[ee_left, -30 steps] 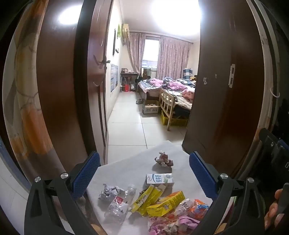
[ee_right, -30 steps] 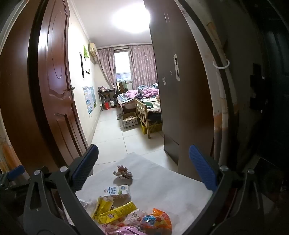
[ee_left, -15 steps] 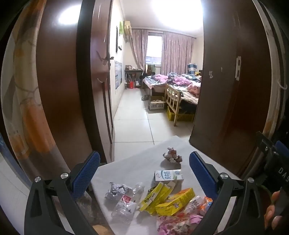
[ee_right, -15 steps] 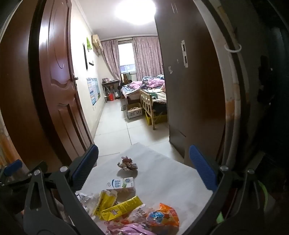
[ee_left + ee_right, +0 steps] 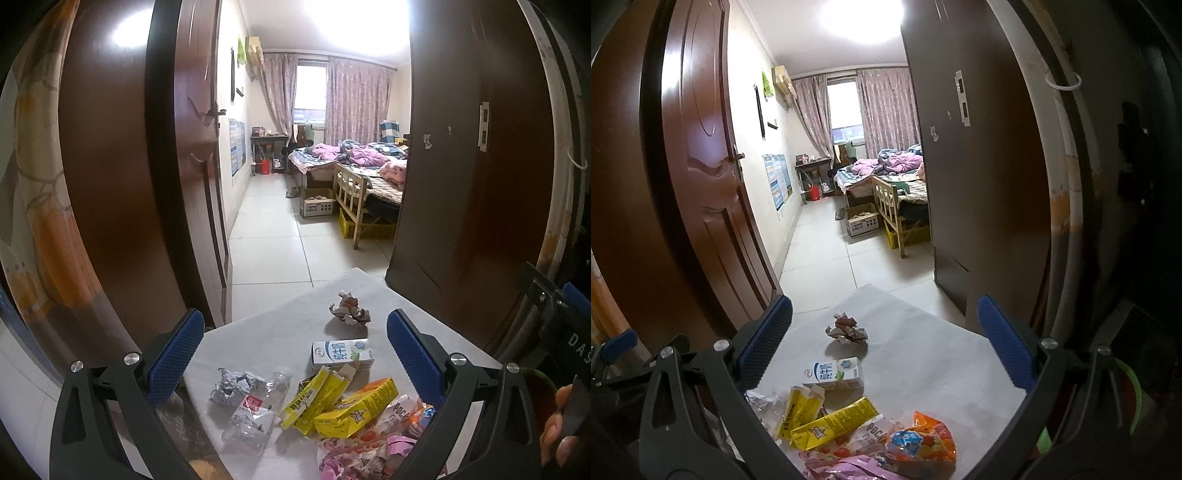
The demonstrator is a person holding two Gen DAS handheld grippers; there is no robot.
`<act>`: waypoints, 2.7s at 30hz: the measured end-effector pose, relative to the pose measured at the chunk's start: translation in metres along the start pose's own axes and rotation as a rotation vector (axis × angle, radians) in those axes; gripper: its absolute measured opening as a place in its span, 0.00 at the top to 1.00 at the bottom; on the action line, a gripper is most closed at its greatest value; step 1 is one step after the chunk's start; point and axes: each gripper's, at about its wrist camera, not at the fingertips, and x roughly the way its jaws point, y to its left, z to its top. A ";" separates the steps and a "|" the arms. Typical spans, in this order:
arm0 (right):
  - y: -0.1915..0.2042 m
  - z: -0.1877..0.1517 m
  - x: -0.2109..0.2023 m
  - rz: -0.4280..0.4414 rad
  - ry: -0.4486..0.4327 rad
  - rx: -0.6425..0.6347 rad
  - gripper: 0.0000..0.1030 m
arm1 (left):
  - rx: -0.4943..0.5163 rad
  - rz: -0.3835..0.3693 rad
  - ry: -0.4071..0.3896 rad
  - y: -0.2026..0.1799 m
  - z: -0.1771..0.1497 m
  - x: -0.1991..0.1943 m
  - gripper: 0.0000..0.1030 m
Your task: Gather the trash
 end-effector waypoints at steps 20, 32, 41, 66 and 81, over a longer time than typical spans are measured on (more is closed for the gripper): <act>0.002 0.009 -0.021 -0.028 -0.052 -0.022 0.03 | -0.018 -0.001 -0.012 -0.004 -0.005 -0.004 0.08; 0.001 0.011 -0.021 -0.036 -0.052 -0.026 0.03 | -0.023 0.003 -0.006 -0.006 -0.010 -0.003 0.08; 0.000 0.010 -0.021 -0.044 -0.054 -0.027 0.03 | -0.024 0.001 -0.004 -0.003 -0.006 -0.002 0.08; -0.004 0.005 -0.002 -0.054 0.007 -0.032 0.03 | -0.037 0.051 0.040 0.027 -0.024 0.027 0.08; -0.002 -0.019 0.043 -0.056 0.140 -0.047 0.03 | -0.033 0.077 0.415 0.082 -0.105 0.142 0.18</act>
